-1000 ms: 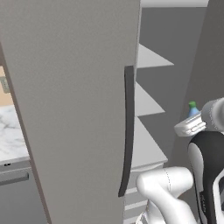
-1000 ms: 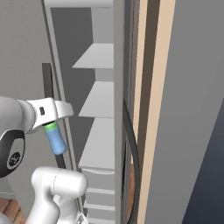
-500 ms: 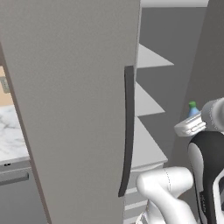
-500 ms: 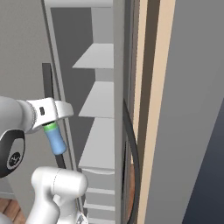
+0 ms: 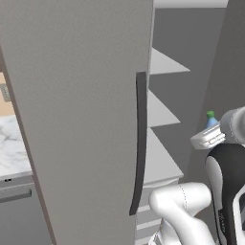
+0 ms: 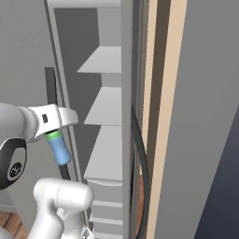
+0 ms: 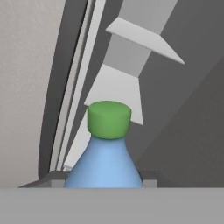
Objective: Take the bottled waters from the counter and place them in the freezer to freeze. Close the freezer door after placing the bottles.
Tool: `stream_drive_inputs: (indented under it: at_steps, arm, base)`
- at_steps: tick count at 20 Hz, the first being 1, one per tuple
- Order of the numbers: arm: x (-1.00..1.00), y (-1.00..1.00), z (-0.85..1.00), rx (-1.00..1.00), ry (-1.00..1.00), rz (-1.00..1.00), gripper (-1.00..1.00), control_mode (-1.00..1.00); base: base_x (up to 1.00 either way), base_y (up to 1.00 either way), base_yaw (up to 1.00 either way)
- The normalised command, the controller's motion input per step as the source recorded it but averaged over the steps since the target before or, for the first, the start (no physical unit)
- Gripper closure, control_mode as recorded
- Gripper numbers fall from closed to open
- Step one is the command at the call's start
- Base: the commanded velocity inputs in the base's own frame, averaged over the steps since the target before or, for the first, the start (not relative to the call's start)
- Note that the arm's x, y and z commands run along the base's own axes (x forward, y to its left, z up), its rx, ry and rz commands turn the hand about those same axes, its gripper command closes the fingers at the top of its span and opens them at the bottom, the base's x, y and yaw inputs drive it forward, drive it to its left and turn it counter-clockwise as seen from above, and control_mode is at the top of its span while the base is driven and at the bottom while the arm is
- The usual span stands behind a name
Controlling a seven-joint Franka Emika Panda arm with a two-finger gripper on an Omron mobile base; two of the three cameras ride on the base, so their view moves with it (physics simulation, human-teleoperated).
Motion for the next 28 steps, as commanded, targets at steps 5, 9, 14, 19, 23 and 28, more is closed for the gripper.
stream_drive_inputs:
  at_steps: [5,9,14,19,23,28]
  arm:
    - [0.41,0.01,0.00,0.00,-0.02,0.00,1.00,-1.00]
    - [0.42,0.01,0.00,0.02,-0.07,0.00,1.00,-1.00]
    - [0.50,0.00,-0.01,0.05,-0.04,-0.15,1.00,-1.00]
    - [0.34,0.00,0.00,0.13,-0.03,-0.08,1.00,-1.00]
    - [0.20,-0.06,0.08,0.22,-0.04,-0.01,1.00,-1.00]
    - [0.15,-0.06,0.06,0.20,-0.03,0.00,1.00,-1.00]
  base:
    - [0.00,0.00,0.00]
    - [0.00,0.00,0.00]
    - [0.00,0.00,0.00]
    - [0.00,0.00,0.00]
    - [0.00,0.00,0.00]
    - [0.00,0.00,0.00]
